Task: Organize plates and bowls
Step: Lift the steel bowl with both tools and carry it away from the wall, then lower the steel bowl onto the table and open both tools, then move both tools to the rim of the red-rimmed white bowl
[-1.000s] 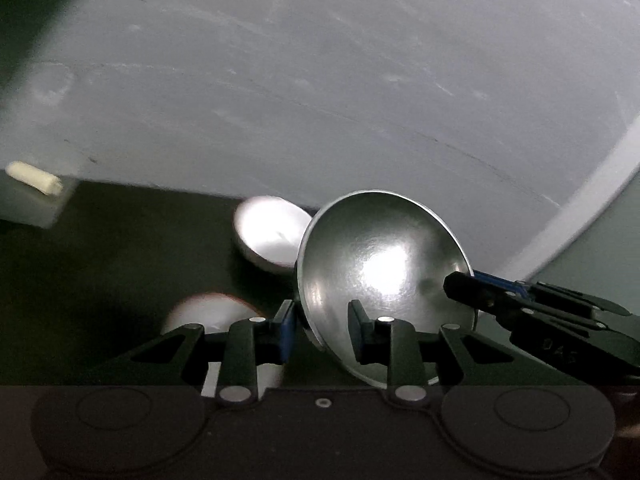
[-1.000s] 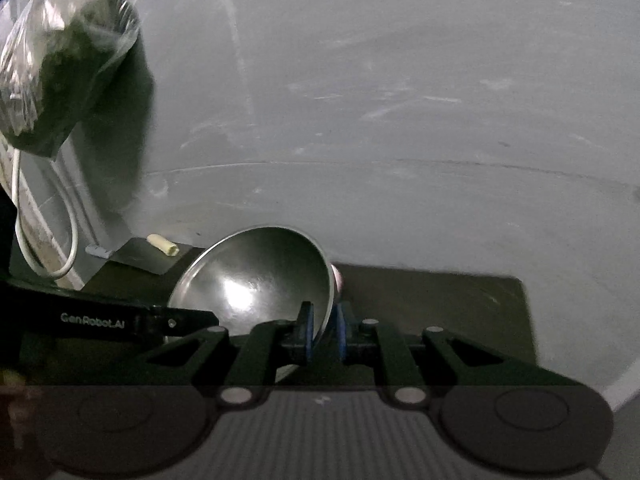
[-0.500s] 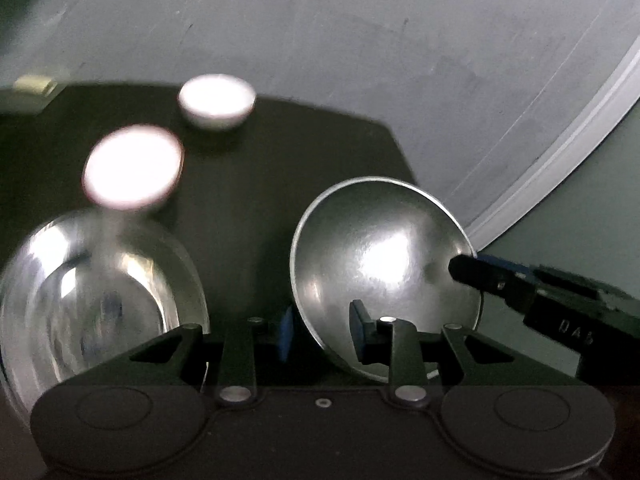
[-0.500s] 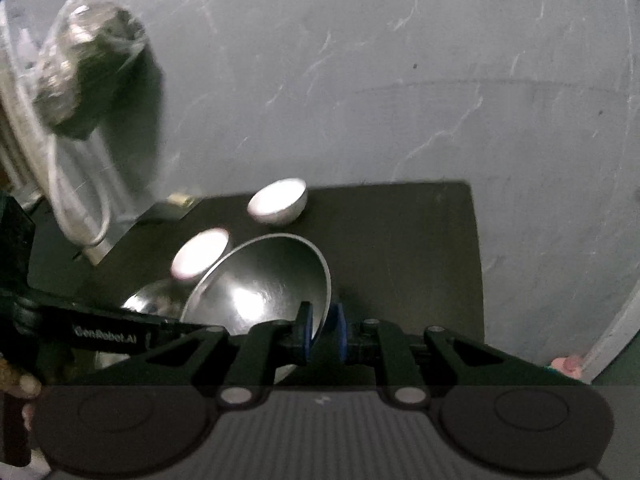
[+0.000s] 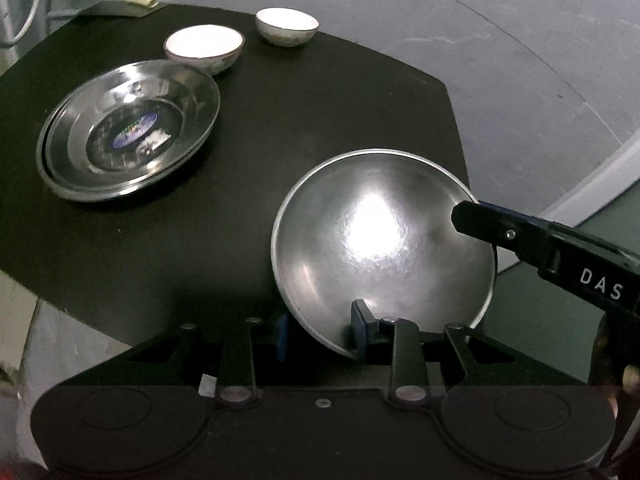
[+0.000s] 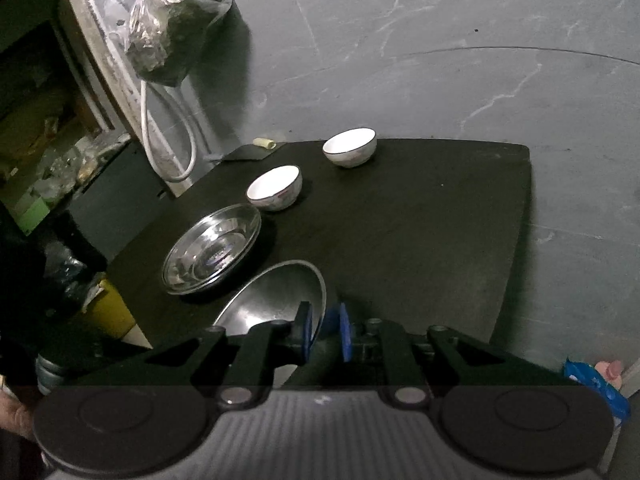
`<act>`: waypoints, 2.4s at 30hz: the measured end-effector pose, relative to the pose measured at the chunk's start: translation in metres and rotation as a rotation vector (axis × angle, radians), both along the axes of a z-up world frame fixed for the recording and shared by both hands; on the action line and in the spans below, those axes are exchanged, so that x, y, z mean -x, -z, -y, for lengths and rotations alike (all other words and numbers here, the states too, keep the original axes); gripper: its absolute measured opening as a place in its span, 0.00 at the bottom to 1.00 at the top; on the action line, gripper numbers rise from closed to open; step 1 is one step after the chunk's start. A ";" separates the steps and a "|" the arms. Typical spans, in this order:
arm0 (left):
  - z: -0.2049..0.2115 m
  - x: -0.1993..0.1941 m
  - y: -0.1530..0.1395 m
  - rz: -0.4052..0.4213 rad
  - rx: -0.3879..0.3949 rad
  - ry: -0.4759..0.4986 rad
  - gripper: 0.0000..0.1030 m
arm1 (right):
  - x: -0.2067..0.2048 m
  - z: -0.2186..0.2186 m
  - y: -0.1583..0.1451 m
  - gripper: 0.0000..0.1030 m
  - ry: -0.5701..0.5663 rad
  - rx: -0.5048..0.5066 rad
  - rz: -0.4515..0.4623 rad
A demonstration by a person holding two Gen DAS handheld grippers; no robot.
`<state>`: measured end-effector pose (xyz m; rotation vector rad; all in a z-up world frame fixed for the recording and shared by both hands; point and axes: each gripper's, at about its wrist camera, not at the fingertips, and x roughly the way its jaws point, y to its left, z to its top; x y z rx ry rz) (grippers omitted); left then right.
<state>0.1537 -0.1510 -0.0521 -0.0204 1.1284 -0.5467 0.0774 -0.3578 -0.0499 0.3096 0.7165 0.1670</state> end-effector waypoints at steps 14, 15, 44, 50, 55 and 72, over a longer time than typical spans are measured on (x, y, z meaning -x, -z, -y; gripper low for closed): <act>0.026 -0.015 0.002 0.110 0.004 -0.209 0.36 | -0.068 0.038 0.026 0.19 -0.268 0.035 -0.029; 0.025 -0.017 0.002 0.108 0.017 -0.235 0.36 | -0.073 0.039 0.027 0.19 -0.297 0.046 -0.031; 0.018 0.031 -0.040 0.099 -0.072 -0.920 0.99 | -0.129 0.086 0.003 0.94 -0.770 0.099 -0.071; 0.022 0.048 -0.062 0.156 -0.035 -1.152 0.99 | -0.157 0.107 -0.011 1.00 -0.826 0.137 0.018; 0.018 0.049 -0.065 0.154 -0.067 -1.185 0.99 | -0.182 0.117 -0.011 1.00 -0.792 0.182 0.026; -0.031 -0.018 -0.066 0.265 -0.123 -0.981 0.99 | -0.218 0.060 -0.001 1.00 -0.741 0.216 0.006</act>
